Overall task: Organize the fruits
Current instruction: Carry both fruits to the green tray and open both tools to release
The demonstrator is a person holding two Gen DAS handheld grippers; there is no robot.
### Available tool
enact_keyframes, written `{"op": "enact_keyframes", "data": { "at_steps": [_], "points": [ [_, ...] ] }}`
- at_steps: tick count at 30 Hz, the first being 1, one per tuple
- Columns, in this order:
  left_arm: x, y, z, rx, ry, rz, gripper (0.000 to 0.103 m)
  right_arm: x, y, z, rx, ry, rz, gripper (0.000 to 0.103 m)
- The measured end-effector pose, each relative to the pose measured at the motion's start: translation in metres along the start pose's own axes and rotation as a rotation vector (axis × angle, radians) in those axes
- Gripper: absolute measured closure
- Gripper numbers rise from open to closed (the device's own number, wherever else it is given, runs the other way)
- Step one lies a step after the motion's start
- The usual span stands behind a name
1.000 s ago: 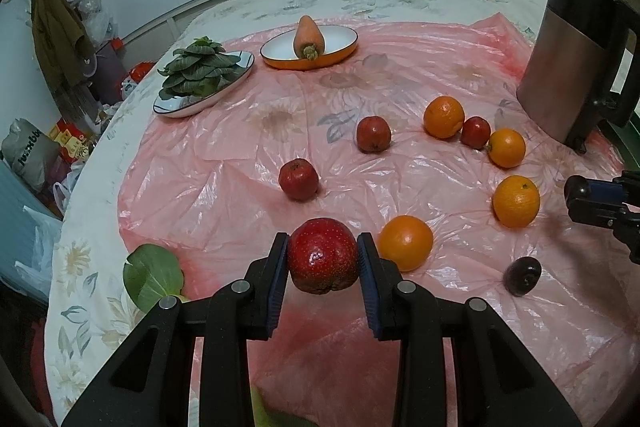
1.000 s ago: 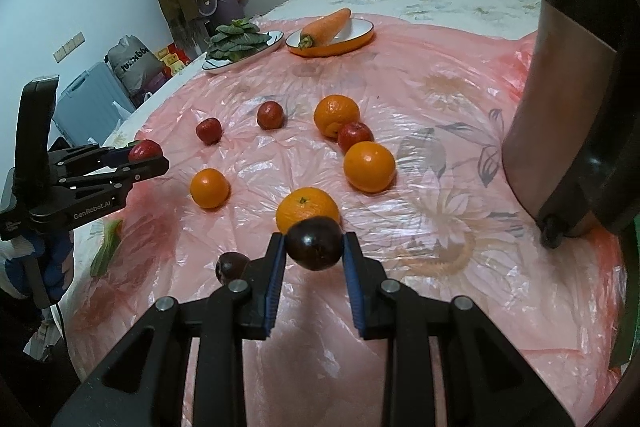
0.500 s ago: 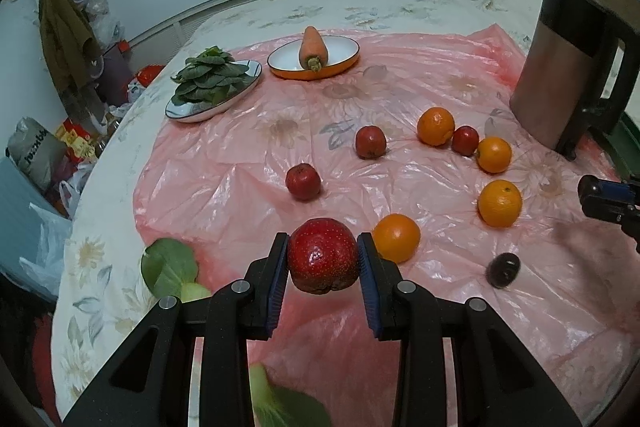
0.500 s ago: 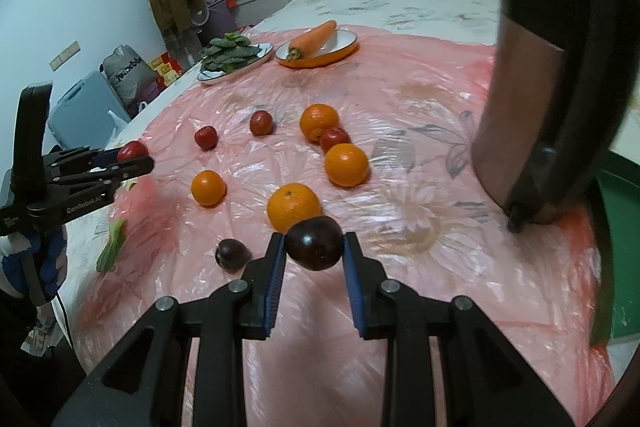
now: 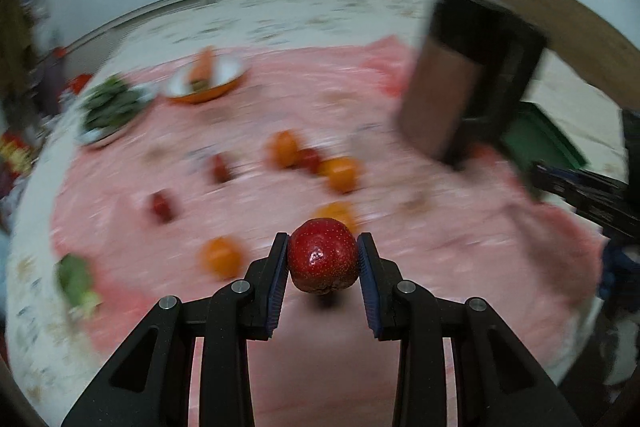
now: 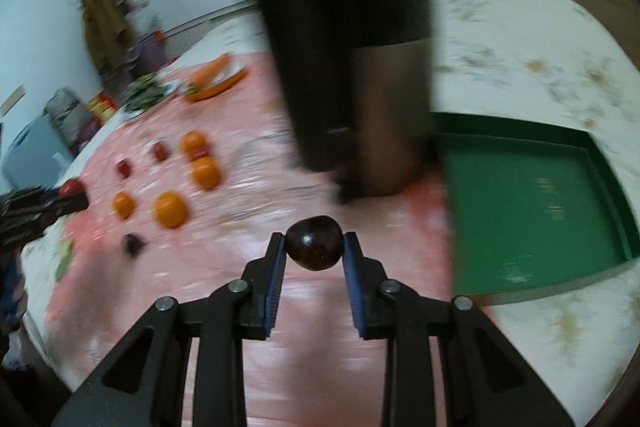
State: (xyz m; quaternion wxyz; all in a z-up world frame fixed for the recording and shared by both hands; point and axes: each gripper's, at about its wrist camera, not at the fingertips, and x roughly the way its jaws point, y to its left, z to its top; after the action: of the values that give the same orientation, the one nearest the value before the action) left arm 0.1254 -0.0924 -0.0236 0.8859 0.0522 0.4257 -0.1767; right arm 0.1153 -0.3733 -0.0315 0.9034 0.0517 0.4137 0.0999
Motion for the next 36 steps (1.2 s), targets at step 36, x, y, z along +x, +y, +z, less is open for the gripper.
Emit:
{"op": "enact_keyframes", "data": {
  "at_steps": [36],
  "points": [
    [0.191, -0.292, 0.087, 0.188, 0.164, -0.251, 0.074, 0.061, -0.242, 0.012, 0.218, -0.02, -0.386, 0.069]
  ]
}}
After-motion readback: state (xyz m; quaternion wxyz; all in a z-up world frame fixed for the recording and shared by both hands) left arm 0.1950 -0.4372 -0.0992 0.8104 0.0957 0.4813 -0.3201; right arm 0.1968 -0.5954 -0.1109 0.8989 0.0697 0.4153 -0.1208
